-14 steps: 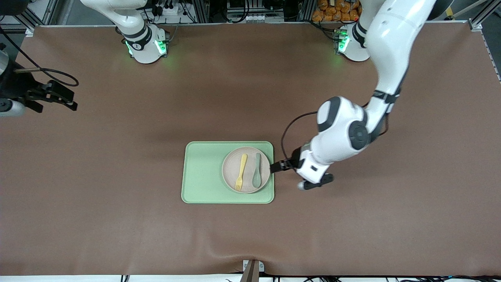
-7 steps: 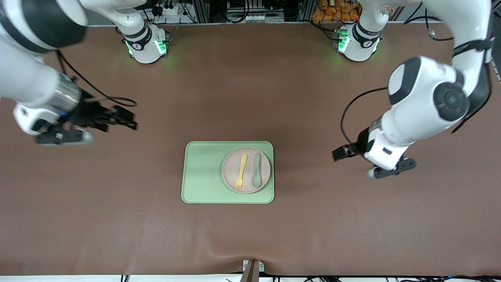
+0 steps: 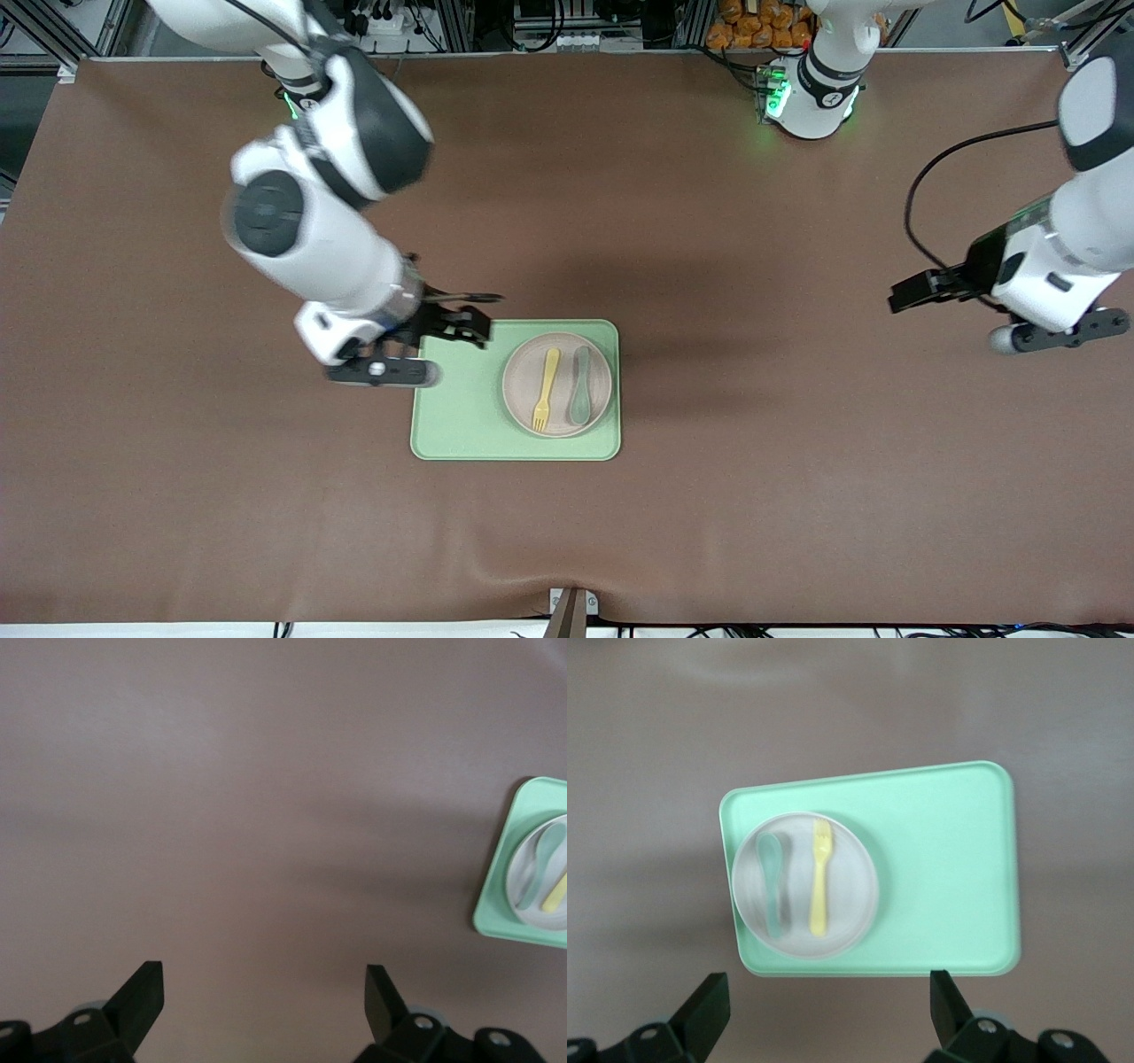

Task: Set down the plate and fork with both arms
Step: 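Withdraw the left gripper while the right gripper reaches over the plate, then lower the right gripper and grasp the yellow fork handle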

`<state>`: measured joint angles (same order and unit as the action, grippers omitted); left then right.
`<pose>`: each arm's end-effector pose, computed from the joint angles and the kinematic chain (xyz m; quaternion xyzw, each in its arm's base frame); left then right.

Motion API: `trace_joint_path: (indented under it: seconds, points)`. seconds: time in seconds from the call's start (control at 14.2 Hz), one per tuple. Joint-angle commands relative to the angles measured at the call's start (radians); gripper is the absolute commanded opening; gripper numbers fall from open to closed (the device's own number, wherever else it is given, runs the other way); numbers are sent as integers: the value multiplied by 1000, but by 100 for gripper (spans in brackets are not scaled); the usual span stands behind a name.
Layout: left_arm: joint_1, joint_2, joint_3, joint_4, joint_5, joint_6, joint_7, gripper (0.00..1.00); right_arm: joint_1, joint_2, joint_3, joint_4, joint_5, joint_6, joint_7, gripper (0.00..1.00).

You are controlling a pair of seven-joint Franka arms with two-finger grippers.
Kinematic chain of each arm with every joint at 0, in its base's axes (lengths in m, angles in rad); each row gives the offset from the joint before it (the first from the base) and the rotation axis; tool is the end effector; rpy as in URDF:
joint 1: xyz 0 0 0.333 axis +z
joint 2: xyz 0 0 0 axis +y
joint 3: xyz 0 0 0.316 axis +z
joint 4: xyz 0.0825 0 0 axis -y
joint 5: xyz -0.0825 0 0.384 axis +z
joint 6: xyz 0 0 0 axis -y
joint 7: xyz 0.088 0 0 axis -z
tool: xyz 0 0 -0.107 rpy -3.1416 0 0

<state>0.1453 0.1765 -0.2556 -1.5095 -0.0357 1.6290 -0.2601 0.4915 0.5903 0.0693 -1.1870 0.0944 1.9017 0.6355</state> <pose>0.6054 -0.0583 0.5590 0.9959 0.0776 -0.0326 0.0346 0.6282 0.3868 0.4577 -0.9943 0.0567 -0.0156 0.0885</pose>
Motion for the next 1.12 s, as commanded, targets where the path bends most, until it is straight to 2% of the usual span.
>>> trace_joint_path:
  seconds: [0.0,0.35,0.42,0.63,0.7,0.84,1.05]
  points:
    - [22,-46,-7,-31,63,-4,96,100,116,164,-17,122,-91,86,145,100]
    - [43,-64,-4,-23,80,-4,136,100,139,295,-17,129,-195,207,142,100]
    - [45,-68,-1,-21,80,-6,136,100,139,318,-17,129,-225,226,139,98]
    - [43,-81,2,-21,80,-4,139,100,131,344,-17,112,-254,218,46,96]
    - [42,-81,1,-21,79,-6,137,100,128,358,-17,106,-252,218,44,92]
    - [42,-80,-1,-23,79,-6,139,100,121,378,-13,106,-239,220,50,77]
    - [40,-81,-8,-21,79,-6,134,100,124,393,-13,106,-199,217,53,70]
